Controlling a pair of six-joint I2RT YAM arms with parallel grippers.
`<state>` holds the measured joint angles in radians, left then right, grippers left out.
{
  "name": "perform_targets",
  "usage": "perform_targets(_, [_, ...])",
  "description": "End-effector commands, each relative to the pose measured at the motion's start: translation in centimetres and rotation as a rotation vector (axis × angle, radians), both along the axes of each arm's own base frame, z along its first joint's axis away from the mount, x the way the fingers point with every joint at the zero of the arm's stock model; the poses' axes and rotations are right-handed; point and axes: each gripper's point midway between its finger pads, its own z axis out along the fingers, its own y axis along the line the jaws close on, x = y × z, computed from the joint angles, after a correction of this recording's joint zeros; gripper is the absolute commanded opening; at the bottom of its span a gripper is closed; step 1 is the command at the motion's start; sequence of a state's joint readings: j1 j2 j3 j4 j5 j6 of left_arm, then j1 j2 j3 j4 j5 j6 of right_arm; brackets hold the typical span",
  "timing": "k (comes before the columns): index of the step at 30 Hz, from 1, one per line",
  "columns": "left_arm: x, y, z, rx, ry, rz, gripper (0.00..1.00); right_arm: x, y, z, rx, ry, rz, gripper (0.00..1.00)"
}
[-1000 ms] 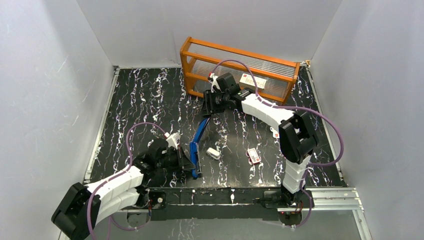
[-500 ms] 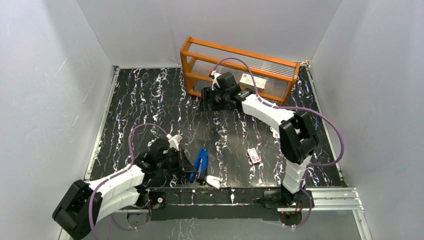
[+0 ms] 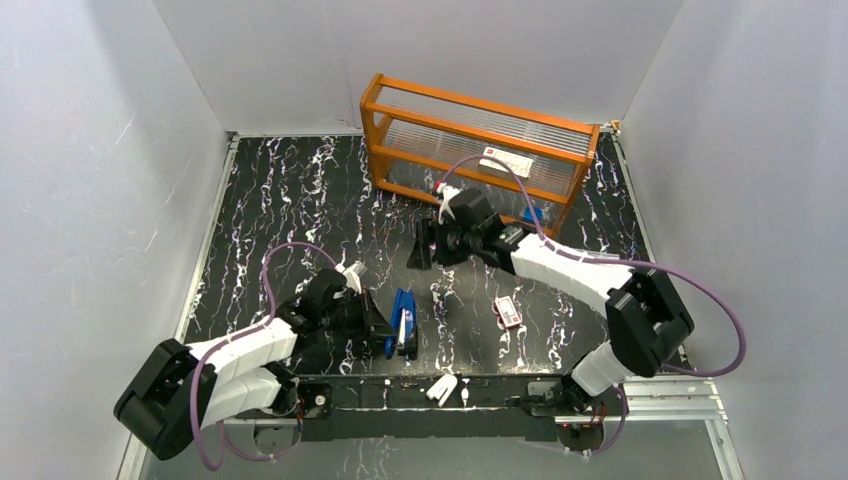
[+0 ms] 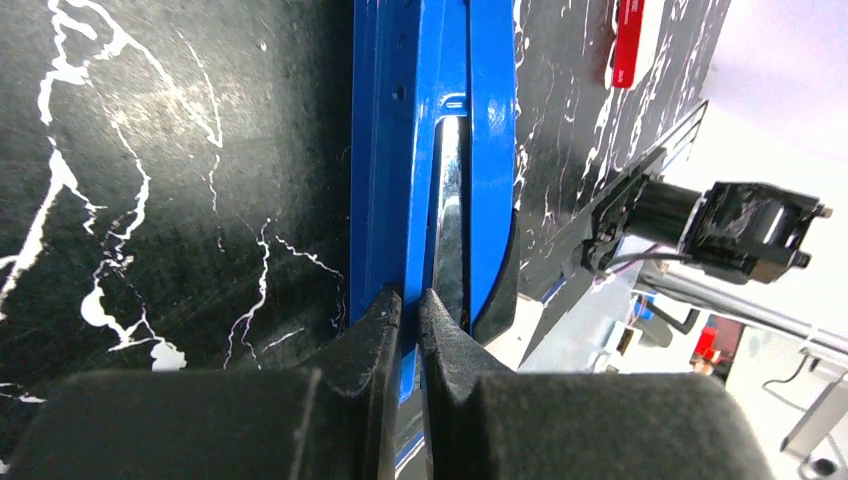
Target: Load the staples into the stapler
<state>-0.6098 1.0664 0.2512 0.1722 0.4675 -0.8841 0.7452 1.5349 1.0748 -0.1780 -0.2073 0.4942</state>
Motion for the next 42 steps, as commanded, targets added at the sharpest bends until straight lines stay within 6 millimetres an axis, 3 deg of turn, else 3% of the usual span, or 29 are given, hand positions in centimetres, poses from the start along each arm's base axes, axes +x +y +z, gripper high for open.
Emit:
perform_targets(1, [3.0, -0.7, 1.8, -0.060, -0.017, 0.103, 0.00, -3.8, 1.1, -0.5, 0.081, 0.023, 0.023, 0.81])
perform_targets(10, [5.0, -1.2, 4.0, -0.224, 0.027, 0.166, 0.00, -8.0, 2.7, -1.5, 0.216, 0.143, 0.040, 0.84])
perform_targets(18, [4.9, -1.4, 4.6, -0.290, 0.060, 0.171, 0.00, -8.7, 4.0, -2.1, 0.297, 0.243, 0.007, 0.82])
perform_targets(25, [5.5, -1.5, 4.9, -0.305, 0.051, 0.190, 0.00, -10.3, 3.3, -5.1, 0.228, 0.393, -0.047, 0.77])
perform_targets(37, [5.7, -0.4, 3.7, -0.253, 0.030, 0.230, 0.00, -9.5, 2.6, -5.9, 0.190, 0.365, -0.107, 0.76])
perform_targets(42, [5.5, -0.2, 3.5, -0.304, 0.031, 0.262, 0.00, -9.1, 3.7, -5.3, 0.172, 0.323, -0.028, 0.63])
